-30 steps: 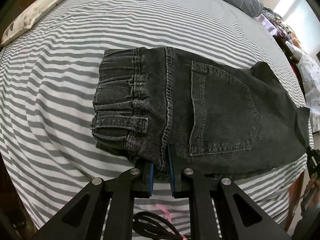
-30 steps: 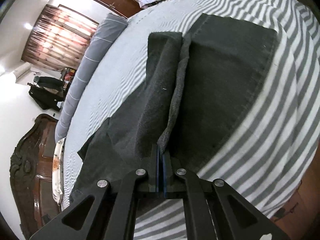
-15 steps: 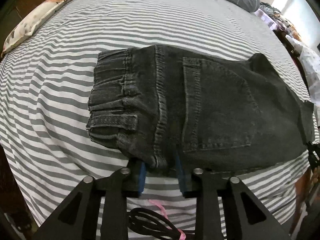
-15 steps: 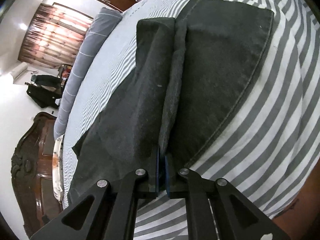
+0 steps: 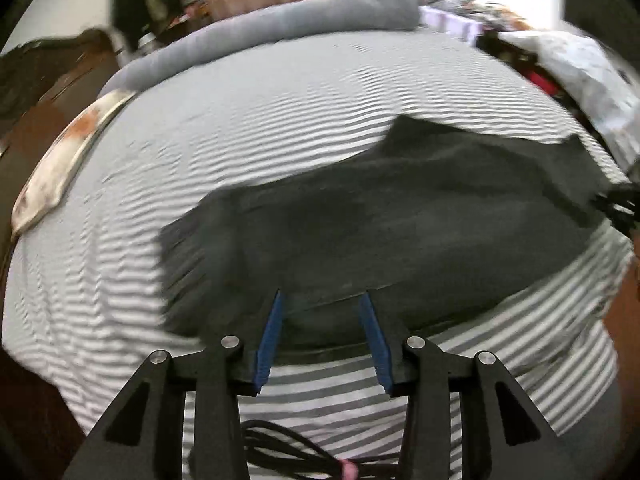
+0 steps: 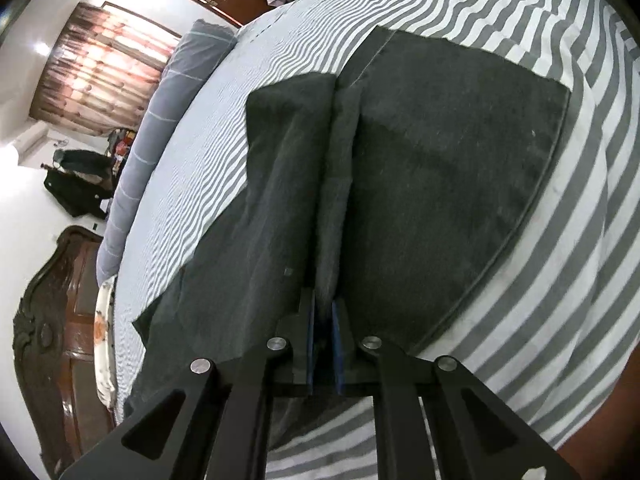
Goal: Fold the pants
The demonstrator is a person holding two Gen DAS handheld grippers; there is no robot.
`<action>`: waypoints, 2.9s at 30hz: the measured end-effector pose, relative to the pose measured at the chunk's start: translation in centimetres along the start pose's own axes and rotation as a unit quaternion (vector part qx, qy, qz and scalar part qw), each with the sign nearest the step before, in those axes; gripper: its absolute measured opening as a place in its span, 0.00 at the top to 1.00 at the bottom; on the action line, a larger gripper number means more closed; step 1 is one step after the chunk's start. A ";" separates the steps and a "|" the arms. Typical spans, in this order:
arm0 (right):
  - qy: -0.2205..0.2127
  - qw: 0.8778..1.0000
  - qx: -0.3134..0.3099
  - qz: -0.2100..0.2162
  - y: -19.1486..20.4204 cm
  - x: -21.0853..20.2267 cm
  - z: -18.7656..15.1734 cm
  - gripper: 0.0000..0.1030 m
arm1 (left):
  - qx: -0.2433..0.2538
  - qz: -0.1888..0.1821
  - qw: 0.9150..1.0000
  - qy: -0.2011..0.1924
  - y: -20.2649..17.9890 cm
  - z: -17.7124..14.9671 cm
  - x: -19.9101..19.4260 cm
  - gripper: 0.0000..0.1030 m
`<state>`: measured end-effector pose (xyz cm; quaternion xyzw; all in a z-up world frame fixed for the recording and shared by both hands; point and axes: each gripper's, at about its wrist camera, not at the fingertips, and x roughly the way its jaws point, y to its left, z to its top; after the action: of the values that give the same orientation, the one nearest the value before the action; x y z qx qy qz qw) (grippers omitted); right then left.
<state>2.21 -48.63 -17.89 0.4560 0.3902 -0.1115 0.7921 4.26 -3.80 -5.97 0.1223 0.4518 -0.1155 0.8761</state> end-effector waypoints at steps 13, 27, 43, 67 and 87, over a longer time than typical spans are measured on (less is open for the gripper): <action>-0.004 1.000 -0.008 -0.024 -0.8 0.2 6.4 0.90 | 0.193 -0.103 0.974 -0.060 -16.3 3.4 1.4 0.59; 0.042 0.999 -0.031 0.003 -1.7 2.2 11.7 0.90 | 0.321 -0.135 0.933 -0.085 -29.9 2.1 6.0 0.59; 0.030 0.998 -0.051 0.038 -1.2 3.2 13.8 0.97 | 0.323 -0.143 0.934 -0.058 -33.9 4.4 9.6 0.91; -0.058 0.997 -0.019 -0.040 -8.5 -7.8 10.2 0.99 | 0.362 -0.197 0.909 -0.062 -35.0 3.3 6.8 0.92; -0.022 0.997 0.011 0.069 -8.0 -4.2 8.3 0.83 | 0.330 -0.191 0.922 -0.063 -34.5 4.1 7.1 0.92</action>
<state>-0.62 -60.55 -17.61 0.4878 0.3385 -0.0706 0.8016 0.63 -38.27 -13.27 0.3082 0.3470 -0.4304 0.7741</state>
